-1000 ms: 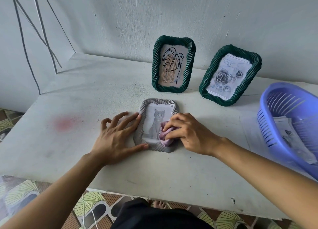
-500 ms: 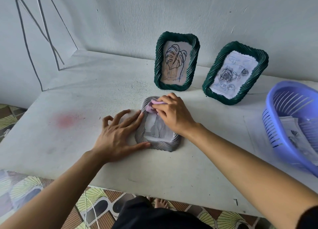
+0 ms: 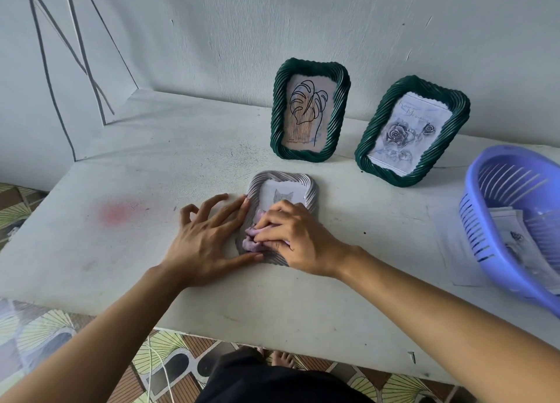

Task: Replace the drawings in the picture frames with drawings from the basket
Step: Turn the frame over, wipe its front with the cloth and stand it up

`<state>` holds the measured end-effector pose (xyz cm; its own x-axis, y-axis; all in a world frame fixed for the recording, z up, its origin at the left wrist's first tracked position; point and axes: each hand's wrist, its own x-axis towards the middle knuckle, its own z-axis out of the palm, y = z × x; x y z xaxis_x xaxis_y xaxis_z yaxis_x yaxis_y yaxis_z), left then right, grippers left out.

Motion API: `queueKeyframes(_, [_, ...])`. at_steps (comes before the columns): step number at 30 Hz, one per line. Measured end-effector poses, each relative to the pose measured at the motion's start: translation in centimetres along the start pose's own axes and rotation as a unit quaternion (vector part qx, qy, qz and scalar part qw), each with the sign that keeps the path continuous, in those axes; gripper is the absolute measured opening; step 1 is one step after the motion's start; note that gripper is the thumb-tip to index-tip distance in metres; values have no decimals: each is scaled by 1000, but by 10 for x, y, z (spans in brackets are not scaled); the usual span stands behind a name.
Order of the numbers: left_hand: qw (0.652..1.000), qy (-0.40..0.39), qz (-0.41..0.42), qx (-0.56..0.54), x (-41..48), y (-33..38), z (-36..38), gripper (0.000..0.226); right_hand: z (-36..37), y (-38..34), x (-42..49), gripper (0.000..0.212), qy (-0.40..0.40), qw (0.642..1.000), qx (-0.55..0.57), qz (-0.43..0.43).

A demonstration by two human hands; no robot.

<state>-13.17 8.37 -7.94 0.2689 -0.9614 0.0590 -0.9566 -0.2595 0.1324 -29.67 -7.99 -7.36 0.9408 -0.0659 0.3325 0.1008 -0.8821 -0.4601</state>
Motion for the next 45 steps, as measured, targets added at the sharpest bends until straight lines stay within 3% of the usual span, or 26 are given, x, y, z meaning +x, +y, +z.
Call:
queueKeyframes(7, [1000, 3, 0, -8, 0, 1, 0, 95, -2, 14, 12, 15, -42, 999, 24, -19])
queueKeyframes(14, [1000, 4, 3, -13, 1, 0, -2, 93, -10, 33, 36, 28, 59, 996, -61, -15])
queueKeyframes(20, [1000, 0, -3, -18, 0, 1, -3, 96, -12, 57, 43, 25, 100, 987, -105, 71])
queueKeyframes(24, [1000, 5, -5, -24, -1, 1, -5, 95, -5, 44, 31, 22, 117, 984, -65, 114])
queueKeyframes(30, [999, 11, -6, -29, -2, 1, -4, 97, -21, 6, -11, 19, -41, 997, 54, 39])
queueKeyframes(34, [999, 11, -7, -32, -2, 2, -6, 96, -46, 11, -23, 28, -105, 994, 21, 31])
queueKeyframes(37, [999, 2, -8, -38, -1, 1, -5, 96, -60, 26, -24, 38, -85, 995, -30, 49])
queueKeyframes(45, [998, -13, -14, -54, 1, 2, -7, 96, -56, 59, 12, 28, 18, 983, -129, 130])
